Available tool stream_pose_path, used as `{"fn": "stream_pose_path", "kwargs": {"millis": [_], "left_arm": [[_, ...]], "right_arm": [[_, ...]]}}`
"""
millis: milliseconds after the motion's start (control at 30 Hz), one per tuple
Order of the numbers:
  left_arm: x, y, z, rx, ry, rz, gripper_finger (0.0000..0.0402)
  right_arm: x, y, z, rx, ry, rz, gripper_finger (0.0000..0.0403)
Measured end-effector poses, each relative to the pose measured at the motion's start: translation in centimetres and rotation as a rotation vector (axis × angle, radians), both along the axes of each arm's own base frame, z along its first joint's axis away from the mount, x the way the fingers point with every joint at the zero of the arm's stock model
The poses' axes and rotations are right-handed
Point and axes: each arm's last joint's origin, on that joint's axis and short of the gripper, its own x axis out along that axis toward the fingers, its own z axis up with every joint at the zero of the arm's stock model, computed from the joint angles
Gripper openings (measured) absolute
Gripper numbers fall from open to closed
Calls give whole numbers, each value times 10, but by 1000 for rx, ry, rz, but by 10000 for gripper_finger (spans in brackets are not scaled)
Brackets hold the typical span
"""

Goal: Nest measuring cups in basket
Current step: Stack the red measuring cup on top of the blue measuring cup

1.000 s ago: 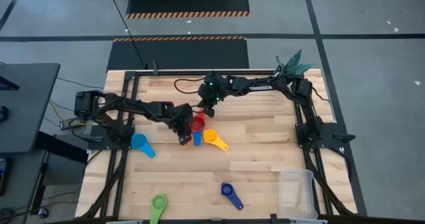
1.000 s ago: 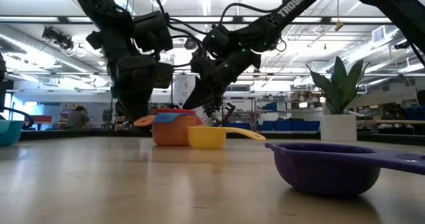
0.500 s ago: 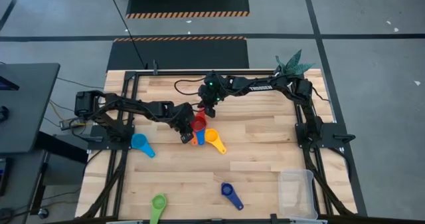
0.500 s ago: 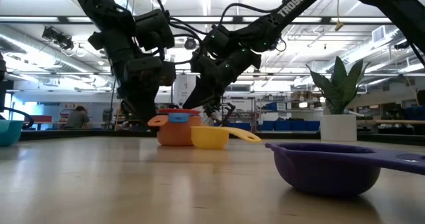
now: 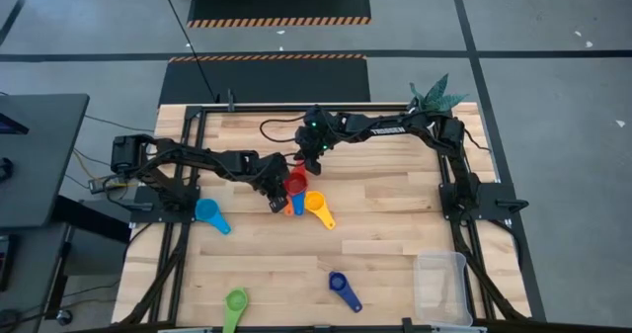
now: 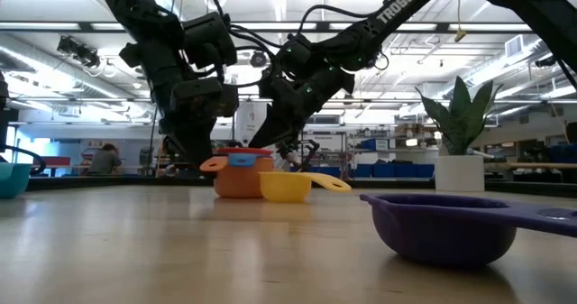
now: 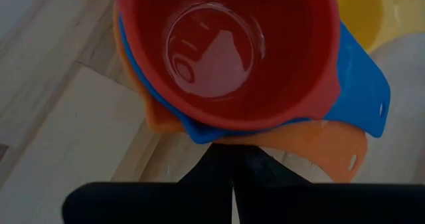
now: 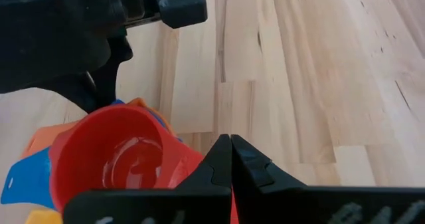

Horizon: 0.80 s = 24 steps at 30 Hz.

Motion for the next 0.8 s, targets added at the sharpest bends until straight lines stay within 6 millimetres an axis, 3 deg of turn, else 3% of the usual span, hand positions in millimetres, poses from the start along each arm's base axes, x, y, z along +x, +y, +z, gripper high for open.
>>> {"fn": "stream_pose_path", "kwargs": {"millis": [233, 567, 800], "left_arm": [[0, 0, 0, -12, 2, 22, 0], [0, 1, 0, -4, 9, 44, 0], [0, 1, 0, -8, 10, 56, 0]], "right_arm": [[3, 0, -22, 62, 40, -1, 0], [8, -2, -8, 71, 66, 26, 0], [1, 0, -3, 87, 222, 9, 0]]}}
